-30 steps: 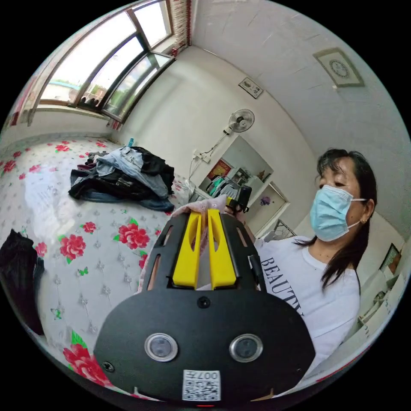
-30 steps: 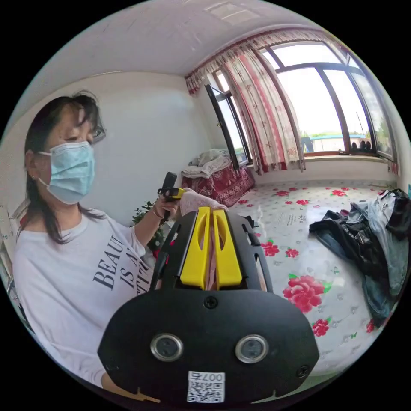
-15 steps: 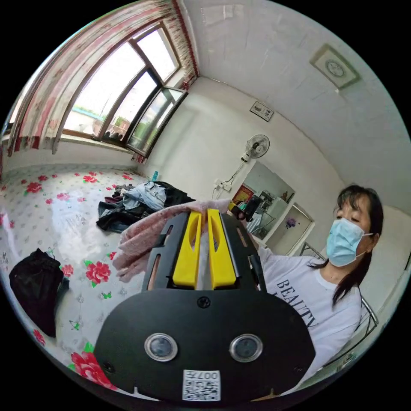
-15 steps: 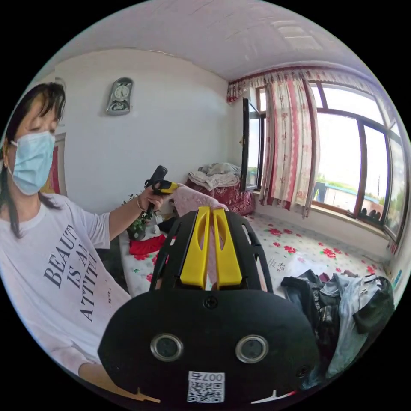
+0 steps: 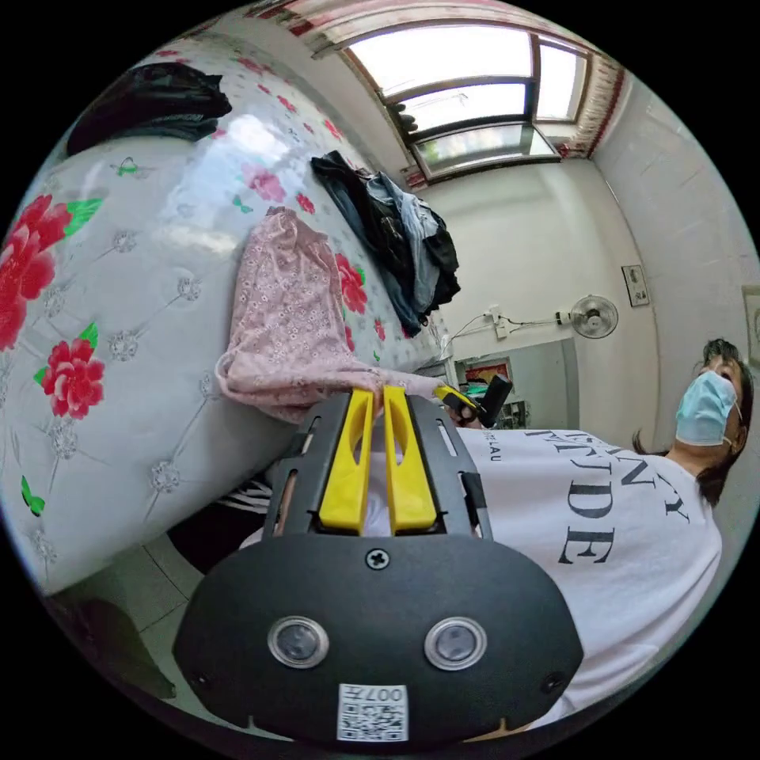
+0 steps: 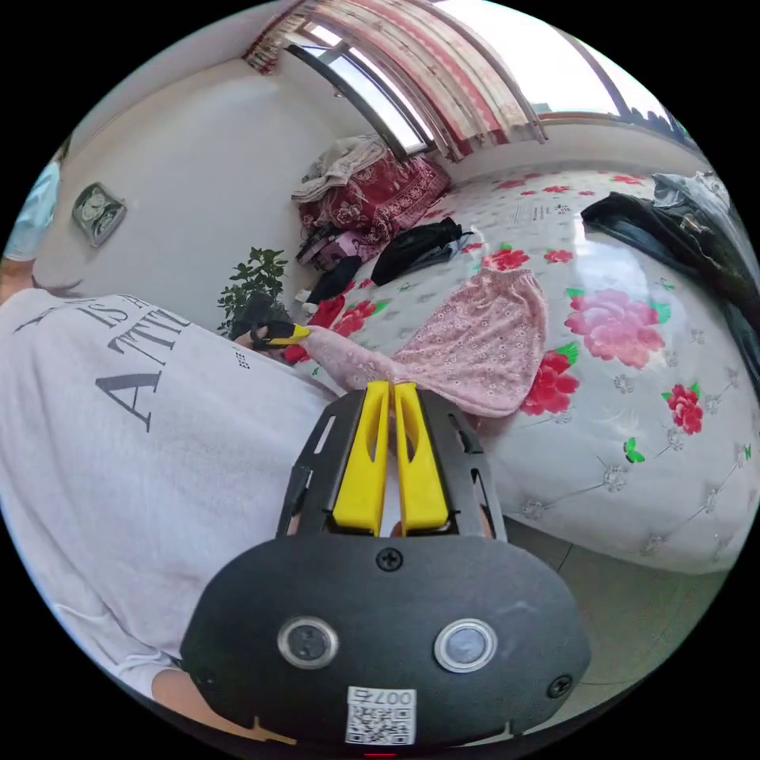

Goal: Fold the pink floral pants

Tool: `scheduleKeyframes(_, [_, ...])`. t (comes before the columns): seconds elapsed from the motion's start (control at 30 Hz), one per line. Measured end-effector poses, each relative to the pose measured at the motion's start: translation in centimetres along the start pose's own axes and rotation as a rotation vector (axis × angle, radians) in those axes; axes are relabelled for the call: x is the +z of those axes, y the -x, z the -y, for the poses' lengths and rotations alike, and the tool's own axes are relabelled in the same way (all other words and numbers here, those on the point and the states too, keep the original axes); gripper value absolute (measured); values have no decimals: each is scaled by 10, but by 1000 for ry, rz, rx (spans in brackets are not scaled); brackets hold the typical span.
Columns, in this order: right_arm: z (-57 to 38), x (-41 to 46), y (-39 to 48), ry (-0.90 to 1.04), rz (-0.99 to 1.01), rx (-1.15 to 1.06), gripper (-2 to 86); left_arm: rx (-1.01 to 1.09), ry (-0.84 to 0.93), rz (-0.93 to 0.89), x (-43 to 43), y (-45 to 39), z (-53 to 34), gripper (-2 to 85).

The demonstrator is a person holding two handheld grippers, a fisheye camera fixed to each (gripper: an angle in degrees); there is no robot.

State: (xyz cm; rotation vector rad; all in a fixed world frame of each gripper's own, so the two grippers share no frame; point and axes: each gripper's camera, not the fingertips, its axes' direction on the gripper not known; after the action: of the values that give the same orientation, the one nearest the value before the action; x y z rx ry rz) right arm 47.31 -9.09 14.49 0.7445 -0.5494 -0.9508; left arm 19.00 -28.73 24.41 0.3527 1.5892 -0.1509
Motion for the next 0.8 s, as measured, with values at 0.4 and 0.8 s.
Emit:
scheduleKeyframes(0.4, [204, -17, -111, 20, -209, 122, 22, 111, -98, 270, 21, 0, 221, 121])
scheduleKeyframes(0.8, [120, 4, -212, 35, -66, 509, 72, -157, -24, 315, 81, 100, 78, 138])
